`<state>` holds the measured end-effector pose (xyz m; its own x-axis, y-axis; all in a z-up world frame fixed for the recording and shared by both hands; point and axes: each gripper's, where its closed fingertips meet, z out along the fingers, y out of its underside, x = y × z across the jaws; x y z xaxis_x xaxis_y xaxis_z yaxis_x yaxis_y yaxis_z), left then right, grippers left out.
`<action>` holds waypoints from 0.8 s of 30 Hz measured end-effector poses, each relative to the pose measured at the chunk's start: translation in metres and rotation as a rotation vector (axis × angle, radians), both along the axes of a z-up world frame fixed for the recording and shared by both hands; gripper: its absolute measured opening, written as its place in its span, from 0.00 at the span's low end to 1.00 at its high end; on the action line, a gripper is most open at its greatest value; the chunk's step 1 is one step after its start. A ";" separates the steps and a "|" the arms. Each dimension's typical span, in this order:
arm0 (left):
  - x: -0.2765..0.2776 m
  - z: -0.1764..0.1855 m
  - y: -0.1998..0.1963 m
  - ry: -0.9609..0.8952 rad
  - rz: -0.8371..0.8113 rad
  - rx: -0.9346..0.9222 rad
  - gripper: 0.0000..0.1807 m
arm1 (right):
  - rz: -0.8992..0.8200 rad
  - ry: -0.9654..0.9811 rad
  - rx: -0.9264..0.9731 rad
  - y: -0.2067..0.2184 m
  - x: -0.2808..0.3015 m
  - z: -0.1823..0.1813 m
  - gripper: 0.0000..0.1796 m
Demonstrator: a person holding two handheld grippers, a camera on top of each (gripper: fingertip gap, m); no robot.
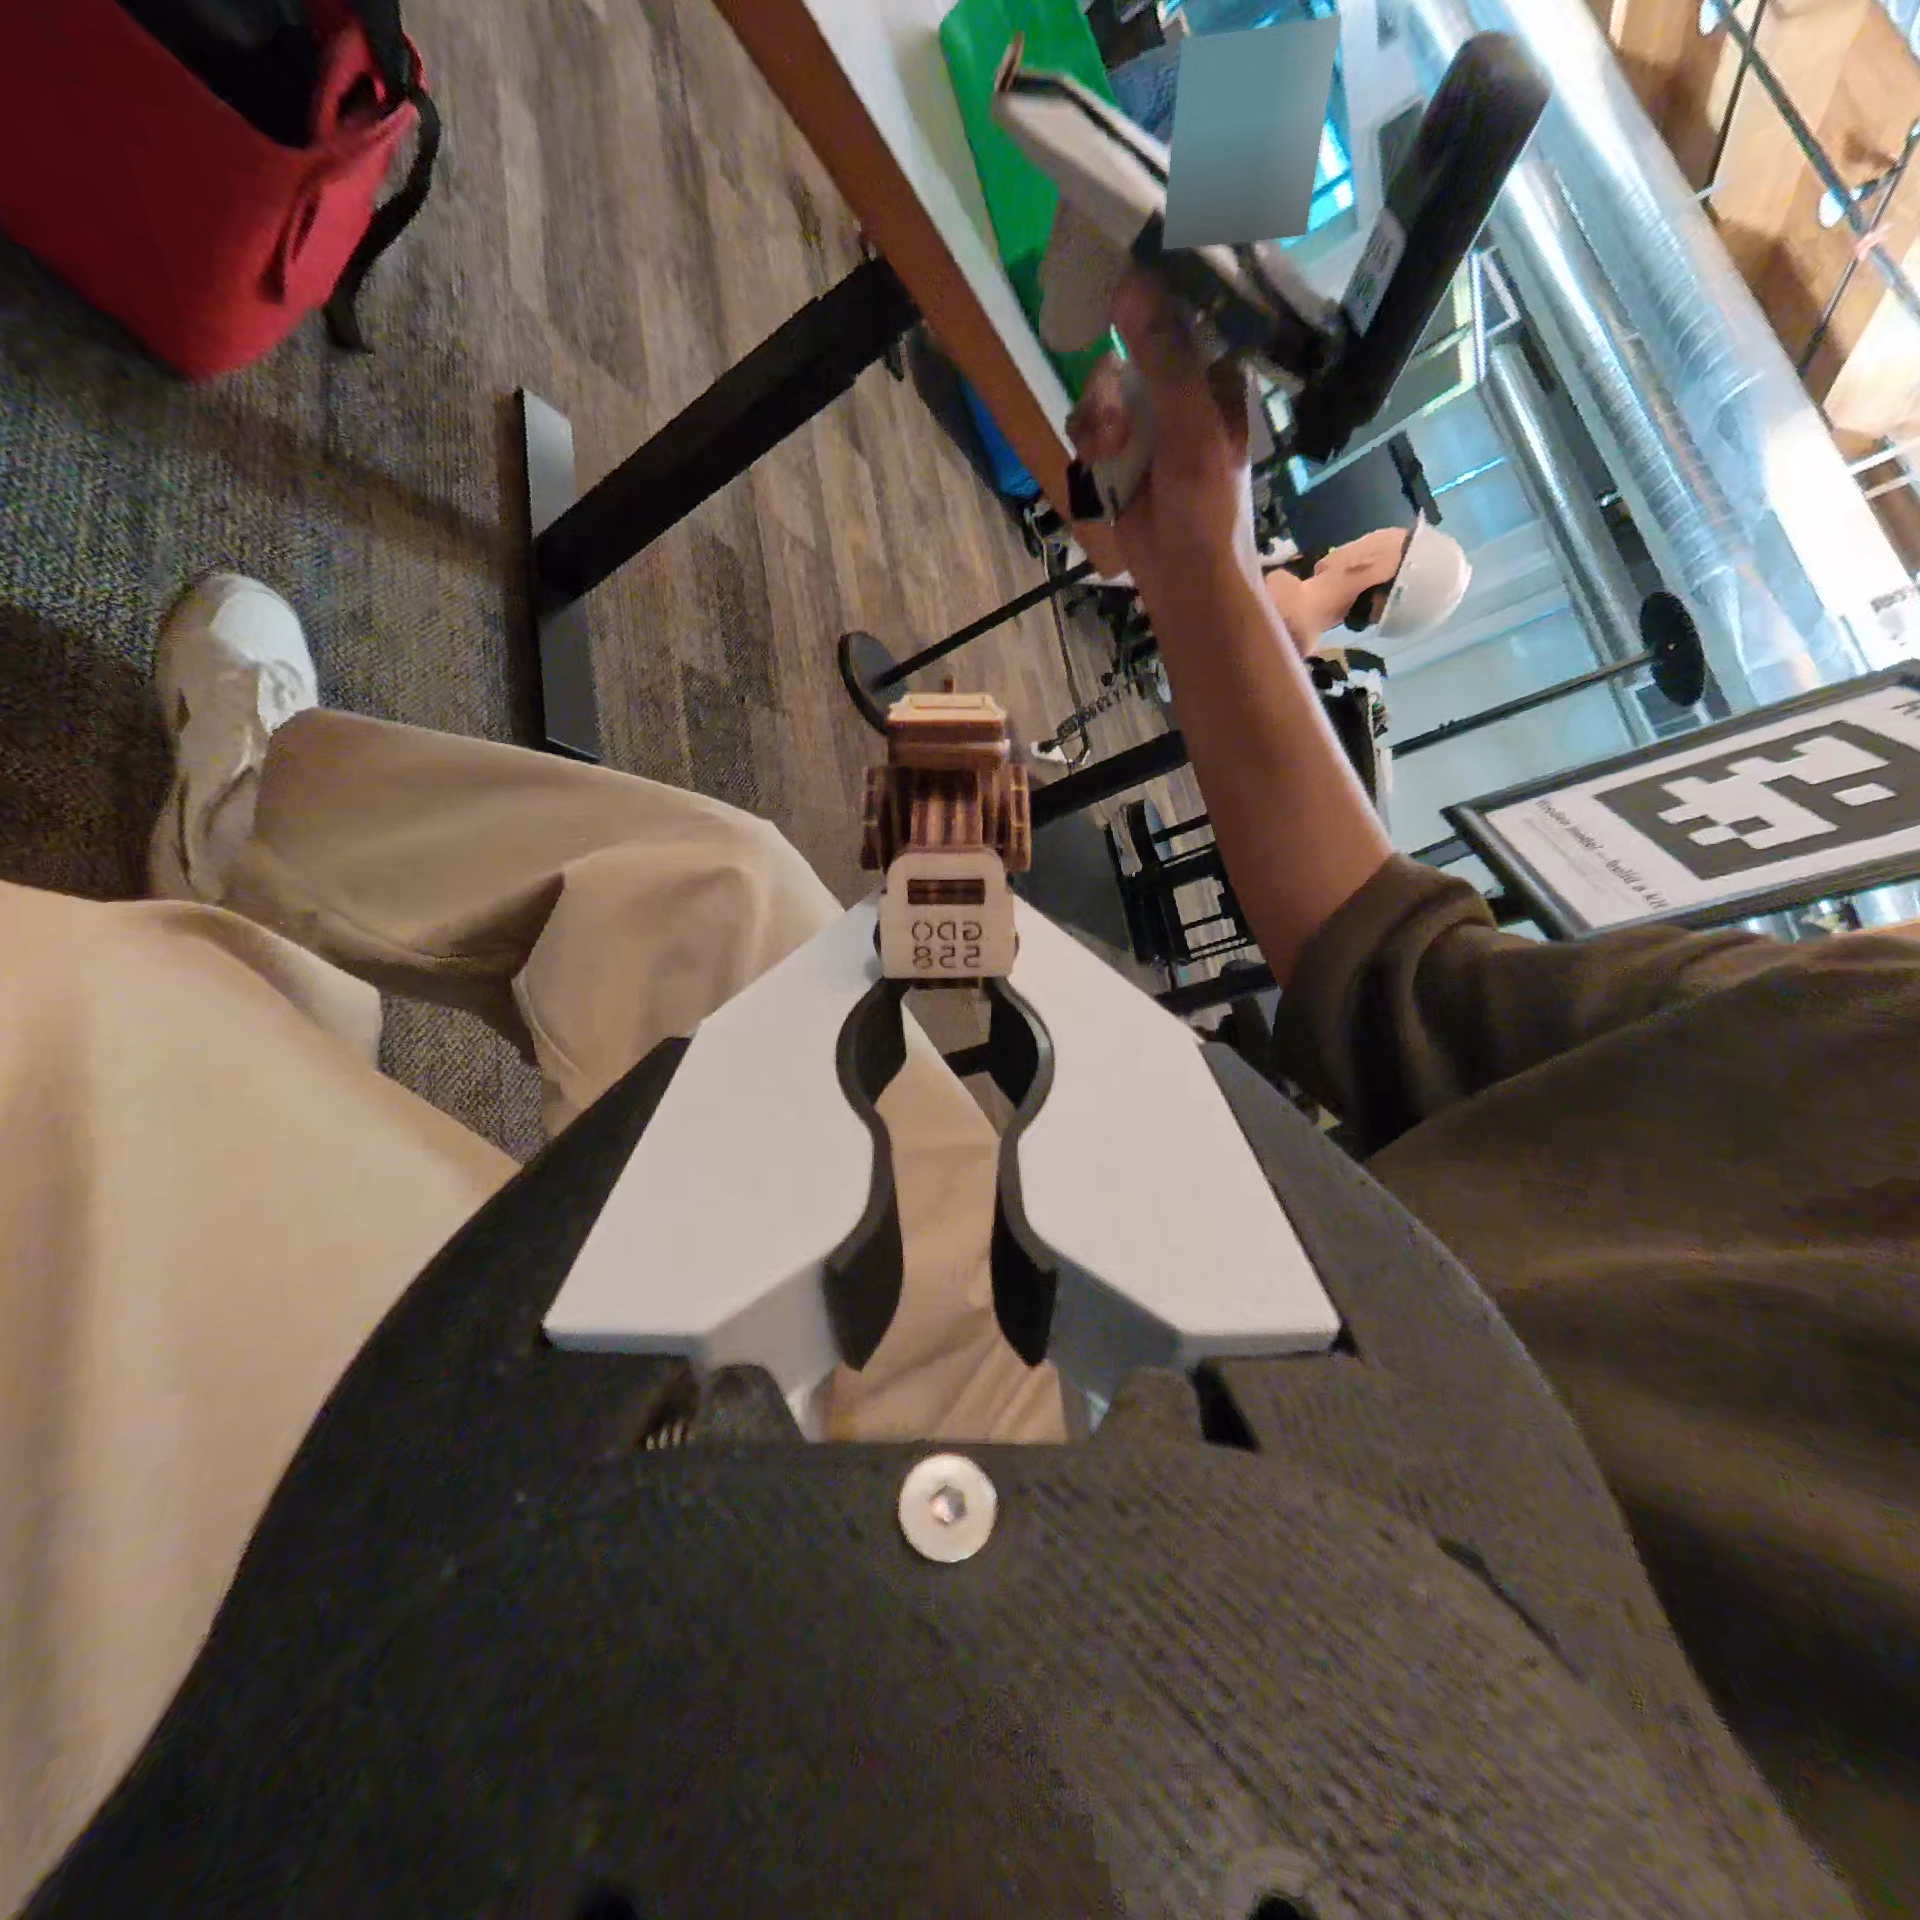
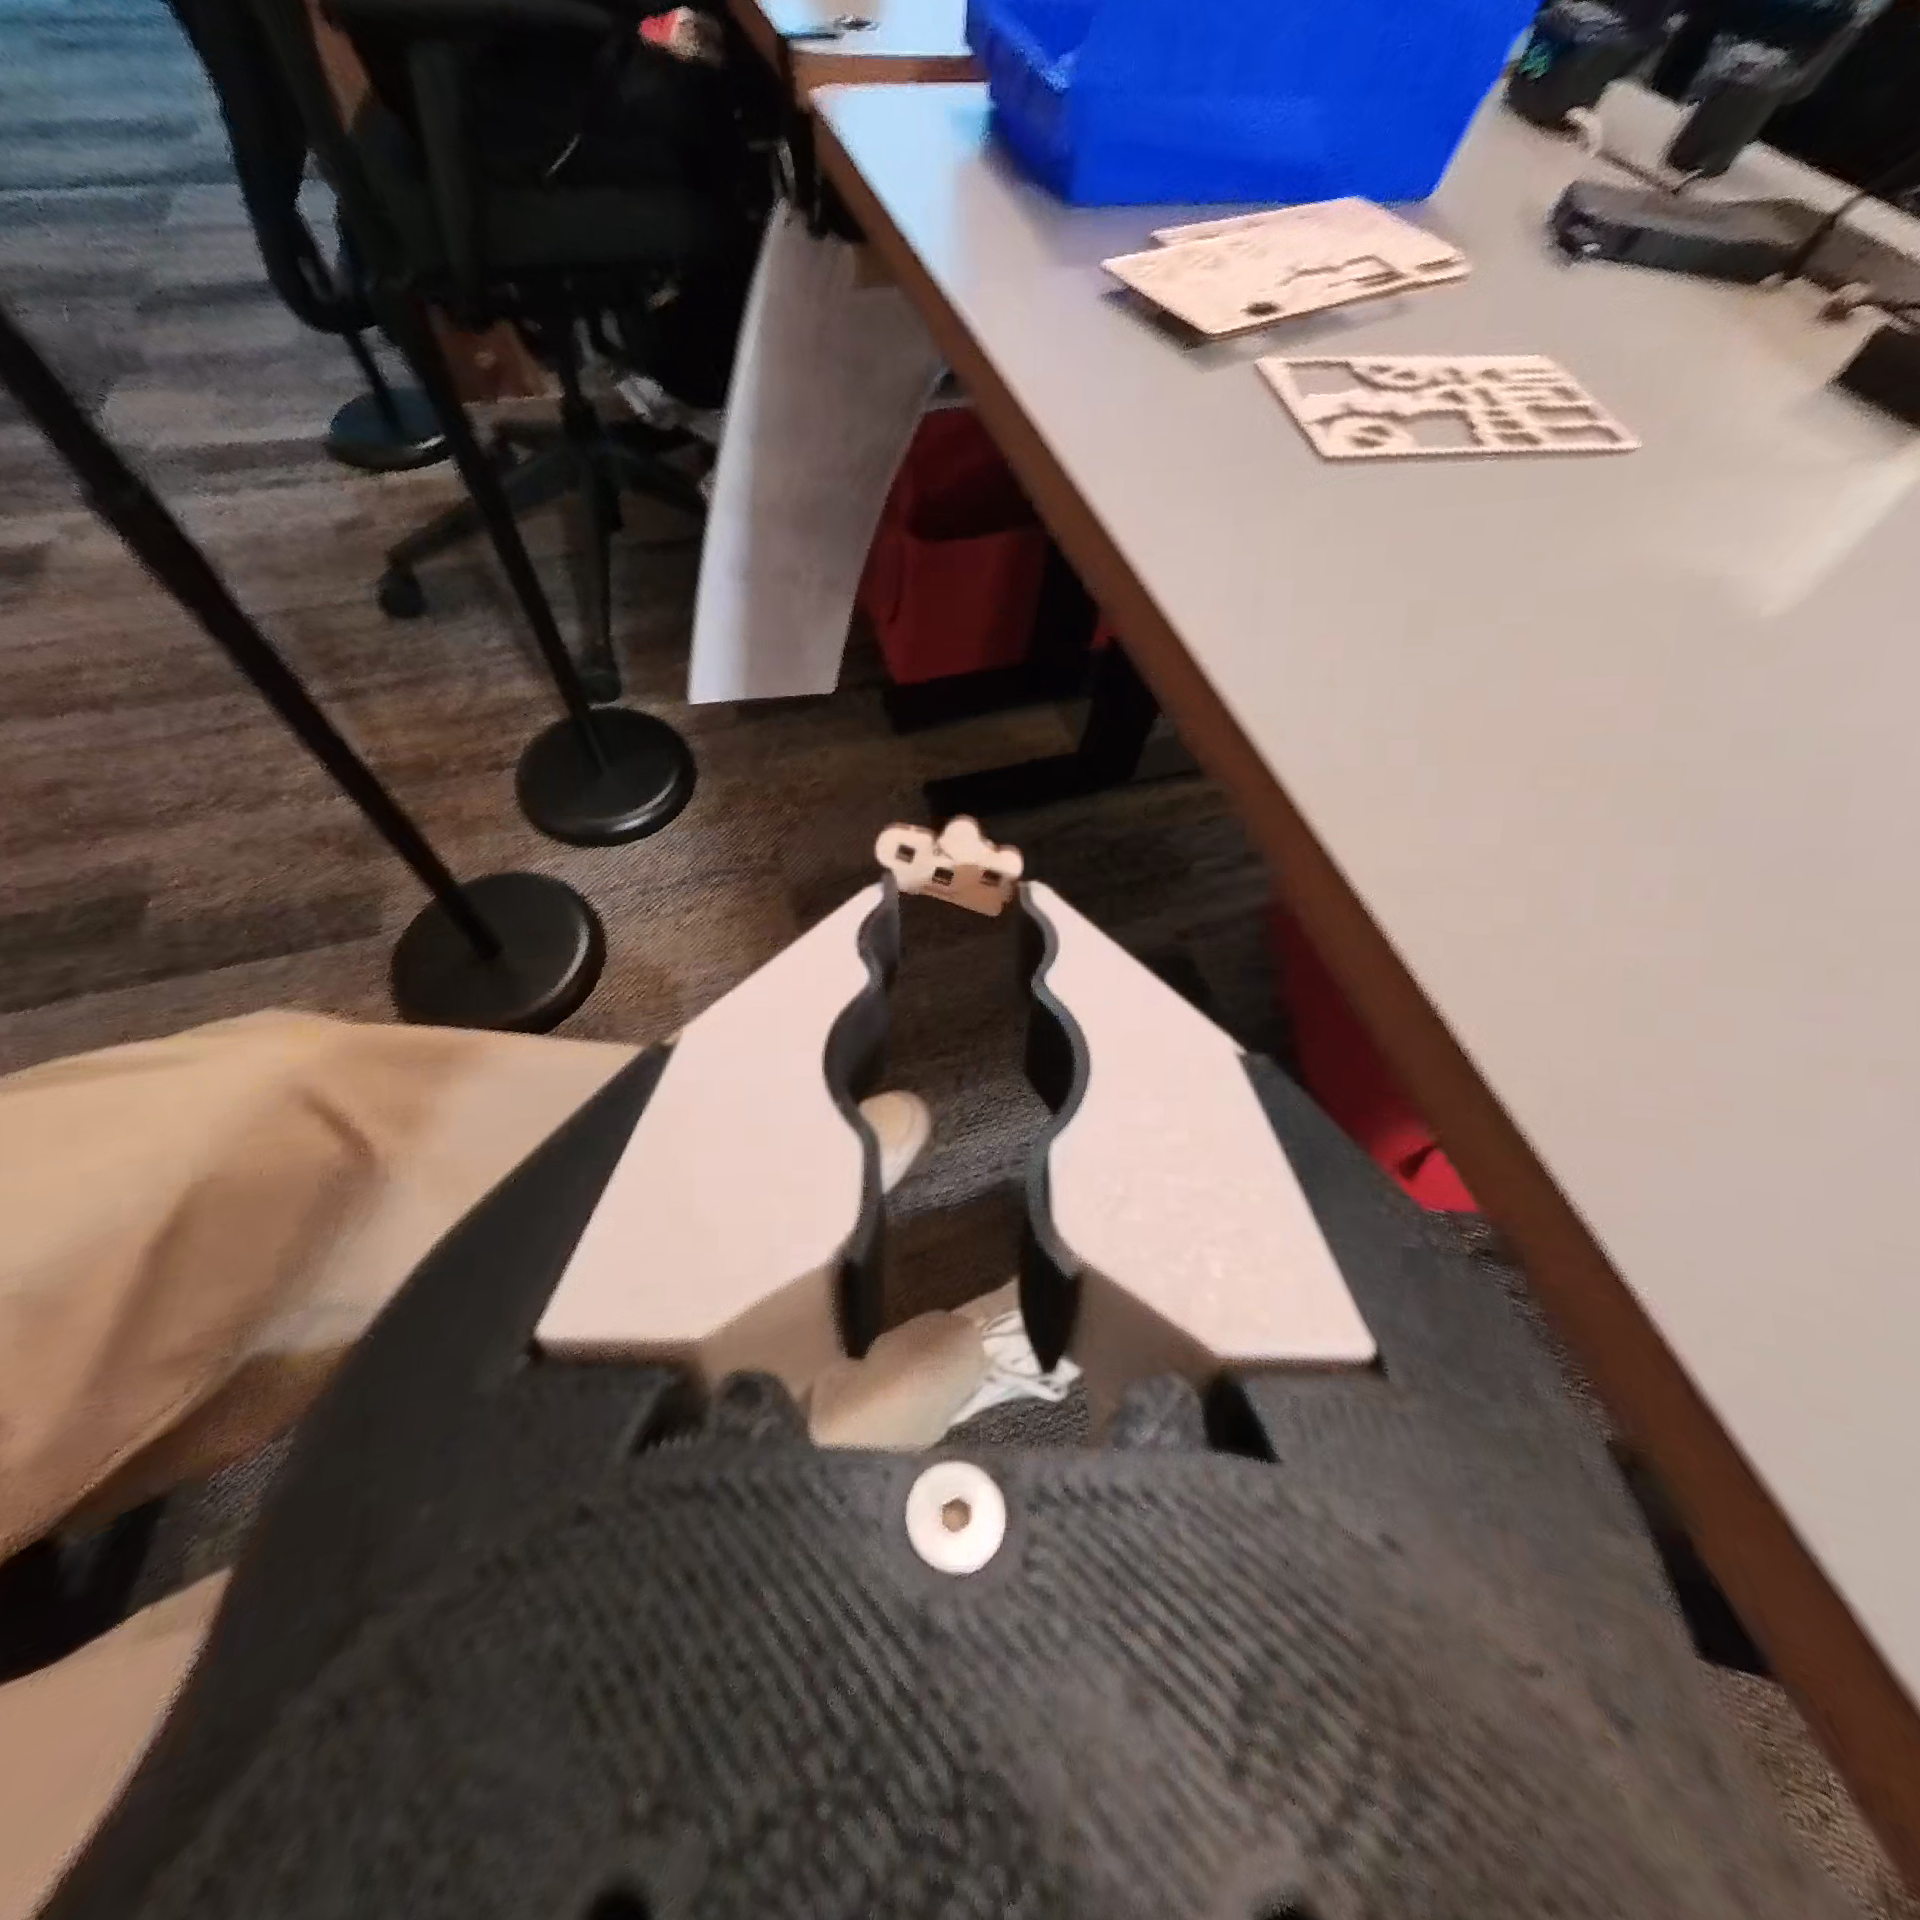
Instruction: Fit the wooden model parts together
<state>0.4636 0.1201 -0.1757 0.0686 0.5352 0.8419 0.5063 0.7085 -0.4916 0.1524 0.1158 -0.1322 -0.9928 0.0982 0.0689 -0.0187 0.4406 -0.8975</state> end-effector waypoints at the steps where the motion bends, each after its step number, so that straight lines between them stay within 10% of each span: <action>1: -0.002 -0.006 -0.001 -0.004 -0.012 -0.004 0.03 | -0.021 0.014 -0.005 -0.002 -0.015 -0.001 0.11; 9: -0.024 -0.043 -0.080 -0.071 0.138 -0.079 0.03 | -0.224 0.089 0.123 -0.036 -0.162 -0.017 0.12; 24: -0.168 0.008 -0.133 0.088 0.001 -0.331 0.03 | -0.367 -0.070 0.365 -0.045 -0.254 -0.050 0.12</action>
